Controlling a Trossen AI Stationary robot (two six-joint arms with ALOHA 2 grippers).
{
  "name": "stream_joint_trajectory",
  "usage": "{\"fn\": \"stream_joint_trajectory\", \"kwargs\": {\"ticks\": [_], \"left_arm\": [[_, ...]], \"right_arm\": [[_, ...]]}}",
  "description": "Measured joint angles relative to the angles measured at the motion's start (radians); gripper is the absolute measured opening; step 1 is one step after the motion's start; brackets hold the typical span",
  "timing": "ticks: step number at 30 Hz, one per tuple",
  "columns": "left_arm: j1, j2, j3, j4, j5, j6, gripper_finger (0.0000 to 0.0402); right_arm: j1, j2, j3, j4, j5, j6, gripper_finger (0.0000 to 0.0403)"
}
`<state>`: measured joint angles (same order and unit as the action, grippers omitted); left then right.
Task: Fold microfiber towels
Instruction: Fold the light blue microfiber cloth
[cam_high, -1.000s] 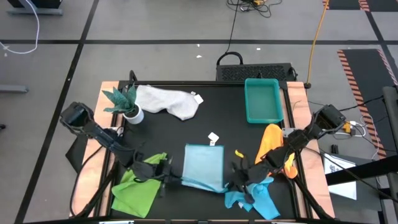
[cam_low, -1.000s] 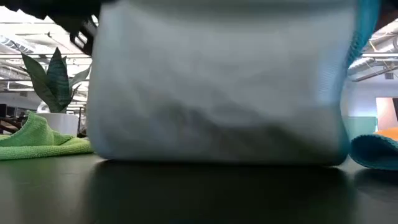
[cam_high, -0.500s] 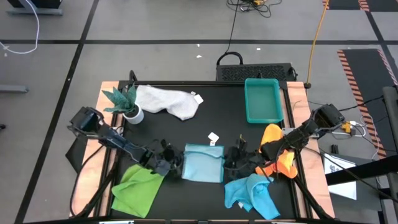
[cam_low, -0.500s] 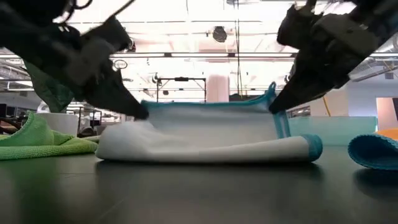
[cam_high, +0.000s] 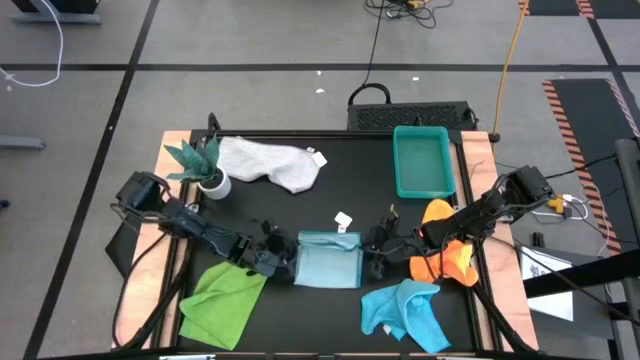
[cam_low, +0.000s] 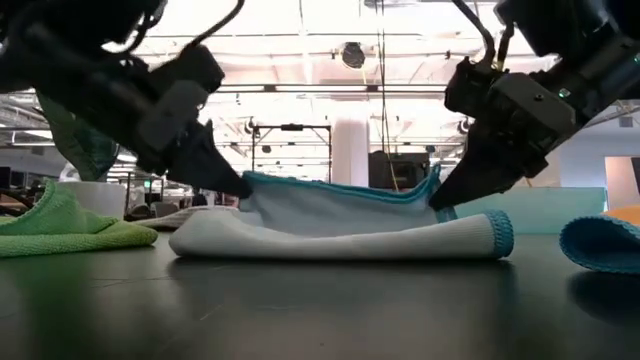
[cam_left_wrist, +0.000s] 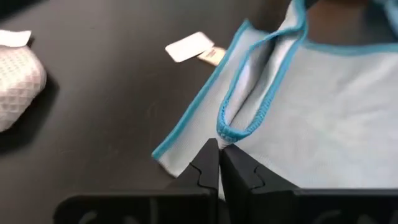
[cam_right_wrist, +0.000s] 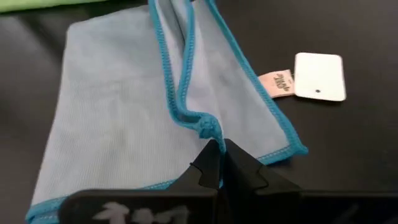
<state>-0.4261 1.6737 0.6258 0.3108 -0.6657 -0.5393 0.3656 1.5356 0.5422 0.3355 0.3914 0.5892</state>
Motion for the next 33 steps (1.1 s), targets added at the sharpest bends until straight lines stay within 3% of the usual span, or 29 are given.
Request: {"fn": "stream_joint_trajectory", "kwargs": {"ticks": [4,12,14,17,24,28,33], "left_arm": [[-0.018,-0.055,0.000,0.021,0.080,0.012,0.0009],[-0.097,-0.156,0.000,0.036,0.427,0.005,0.0014],[-0.112,-0.158,0.002,0.038,0.453,0.002,0.0008],[-0.126,-0.161,0.001,0.027,0.424,0.005,0.0005],[-0.085,-0.156,0.000,-0.114,0.157,-0.079,0.0009],[-0.037,-0.156,0.000,-0.199,0.065,-0.122,0.0008],[0.021,-0.156,0.000,-0.207,0.048,-0.092,0.0010]], "right_arm": [[0.015,0.000,-0.001,0.024,-0.048,-0.053,0.0000],[0.086,-0.004,-0.001,0.200,-0.472,-0.165,0.0000],[0.109,-0.005,0.000,0.241,-0.507,-0.220,0.0000],[0.120,-0.004,-0.001,0.280,-0.438,-0.241,0.0000],[0.068,-0.004,-0.002,0.145,-0.034,-0.079,0.0000],[0.015,-0.004,-0.002,0.056,0.029,-0.020,0.0000],[-0.038,-0.004,-0.002,0.038,0.026,-0.018,0.0000]]}}
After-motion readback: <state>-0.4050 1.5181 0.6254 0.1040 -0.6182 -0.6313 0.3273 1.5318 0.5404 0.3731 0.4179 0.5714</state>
